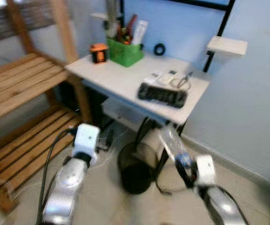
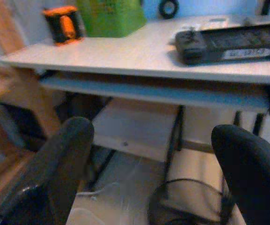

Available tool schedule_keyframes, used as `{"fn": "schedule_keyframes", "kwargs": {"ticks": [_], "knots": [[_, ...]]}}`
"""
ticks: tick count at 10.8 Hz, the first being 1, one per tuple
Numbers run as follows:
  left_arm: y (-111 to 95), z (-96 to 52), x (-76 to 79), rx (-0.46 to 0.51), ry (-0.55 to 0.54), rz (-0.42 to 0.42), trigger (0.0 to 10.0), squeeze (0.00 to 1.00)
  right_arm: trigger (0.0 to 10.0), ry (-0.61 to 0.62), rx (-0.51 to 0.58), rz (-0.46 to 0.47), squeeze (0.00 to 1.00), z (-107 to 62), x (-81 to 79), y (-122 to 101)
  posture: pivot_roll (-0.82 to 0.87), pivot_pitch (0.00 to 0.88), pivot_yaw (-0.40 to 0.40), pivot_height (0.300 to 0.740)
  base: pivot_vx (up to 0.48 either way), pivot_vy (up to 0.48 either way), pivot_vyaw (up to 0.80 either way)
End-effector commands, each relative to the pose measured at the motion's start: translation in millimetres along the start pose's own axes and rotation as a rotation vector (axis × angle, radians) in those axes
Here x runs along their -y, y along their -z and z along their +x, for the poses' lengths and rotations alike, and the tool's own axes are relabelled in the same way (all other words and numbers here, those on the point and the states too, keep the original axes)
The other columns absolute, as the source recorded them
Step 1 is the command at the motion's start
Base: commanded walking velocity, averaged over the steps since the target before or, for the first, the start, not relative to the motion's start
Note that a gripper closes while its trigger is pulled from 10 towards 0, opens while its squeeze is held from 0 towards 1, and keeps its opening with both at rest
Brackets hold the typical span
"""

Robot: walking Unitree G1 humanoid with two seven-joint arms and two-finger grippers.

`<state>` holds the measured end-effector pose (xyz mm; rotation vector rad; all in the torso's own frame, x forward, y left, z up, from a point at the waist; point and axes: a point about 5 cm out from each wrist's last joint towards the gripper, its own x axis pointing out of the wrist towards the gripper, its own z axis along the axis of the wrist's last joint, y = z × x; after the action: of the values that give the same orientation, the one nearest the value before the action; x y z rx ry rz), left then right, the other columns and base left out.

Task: Clean up the room

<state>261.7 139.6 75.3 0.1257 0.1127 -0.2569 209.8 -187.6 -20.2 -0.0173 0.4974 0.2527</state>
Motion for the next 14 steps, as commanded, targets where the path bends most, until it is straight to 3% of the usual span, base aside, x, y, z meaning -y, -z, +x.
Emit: {"fn": "schedule_keyframes", "kwargs": {"ticks": [1,6,8,9,12,14], "knots": [[-2.5,-3.6,-8.8,0.008,-0.019,0.023,10.0,0.0,10.0,-0.041,0.018,-0.026,0.0,5.5,-9.5,-5.5,0.05,0.043,0.002,0.74,0.48,0.0,0.0],[2.9,-15.4,-1.2,-0.048,0.069,0.045,10.0,0.0,10.0,-0.096,-0.119,-0.034,0.0,31.6,-38.5,14.3,0.13,0.124,0.003,0.74,0.096,0.0,0.0],[2.8,-24.3,18.6,-0.065,0.187,0.044,10.0,0.0,10.0,-0.136,-0.189,-0.018,0.0,43.2,-61.8,17.8,0.21,0.192,-0.031,0.74,0.0,0.0,0.0],[5.2,-32.2,19.1,-0.095,0.206,0.051,10.0,0.0,10.0,-0.135,-0.189,-0.003,0.0,49.8,-67.6,11.1,0.25,0.224,-0.03,0.74,0.0,0.0,0.0],[23.0,-82.1,27.5,-0.221,0.207,0.027,10.0,0.0,10.0,-0.052,-0.168,0.052,0.0,64.4,-61.7,-10.3,0.29,0.315,-0.036,0.74,0.0,0.0,0.0],[30.8,-105.5,32.2,-0.276,0.186,-0.001,10.0,0.0,10.0,-0.015,-0.108,0.042,0.0,75.0,-62.3,-33.3,0.3,0.347,-0.057,0.74,0.0,0.0,0.0]]}}
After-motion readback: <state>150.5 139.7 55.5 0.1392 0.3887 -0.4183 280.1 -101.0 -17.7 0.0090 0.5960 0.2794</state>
